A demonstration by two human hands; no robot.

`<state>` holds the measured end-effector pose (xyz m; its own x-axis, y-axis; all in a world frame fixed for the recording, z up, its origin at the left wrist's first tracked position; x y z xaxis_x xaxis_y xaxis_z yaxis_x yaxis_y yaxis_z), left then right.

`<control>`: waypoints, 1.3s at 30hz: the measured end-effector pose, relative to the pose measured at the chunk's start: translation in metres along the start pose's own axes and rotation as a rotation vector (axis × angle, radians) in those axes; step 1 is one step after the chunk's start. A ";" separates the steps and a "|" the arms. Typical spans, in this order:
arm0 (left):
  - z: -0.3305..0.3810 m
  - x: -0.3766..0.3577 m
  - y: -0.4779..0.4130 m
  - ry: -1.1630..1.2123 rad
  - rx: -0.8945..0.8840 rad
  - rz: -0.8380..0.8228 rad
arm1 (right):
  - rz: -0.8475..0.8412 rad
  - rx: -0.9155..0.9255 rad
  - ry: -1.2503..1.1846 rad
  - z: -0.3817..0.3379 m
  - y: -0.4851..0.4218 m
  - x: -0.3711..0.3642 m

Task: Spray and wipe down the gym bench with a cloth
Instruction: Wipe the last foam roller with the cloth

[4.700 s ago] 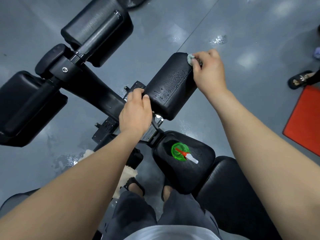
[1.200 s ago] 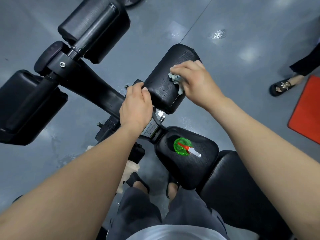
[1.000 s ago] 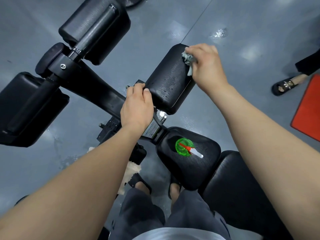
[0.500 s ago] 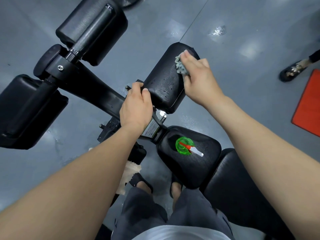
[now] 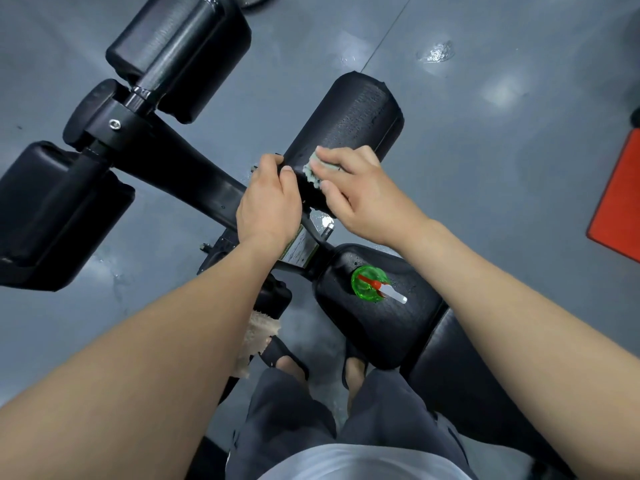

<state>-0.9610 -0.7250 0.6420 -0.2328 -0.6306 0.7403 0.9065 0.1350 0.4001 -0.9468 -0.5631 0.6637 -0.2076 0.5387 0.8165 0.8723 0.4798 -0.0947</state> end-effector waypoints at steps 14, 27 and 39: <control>0.000 0.001 0.000 -0.006 -0.014 0.012 | 0.218 -0.285 -0.065 0.047 -0.018 0.037; 0.001 0.000 -0.001 -0.037 0.015 -0.005 | 0.143 0.057 -0.032 0.008 0.019 -0.003; 0.000 -0.002 -0.001 0.015 0.013 -0.022 | 0.243 -0.214 0.006 0.065 -0.001 0.031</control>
<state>-0.9609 -0.7242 0.6402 -0.2471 -0.6449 0.7232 0.8965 0.1312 0.4232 -0.9832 -0.5019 0.6515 0.0197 0.6154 0.7880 0.9695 0.1809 -0.1655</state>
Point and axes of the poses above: each hand's wrist, its own y-axis away from the middle knuckle, its own x-axis out of the back of the hand, z = x × y, the point moved 6 cm from there along -y, towards the middle knuckle, and after that the axes turned 10 degrees about -z, right-handed, at the moved point
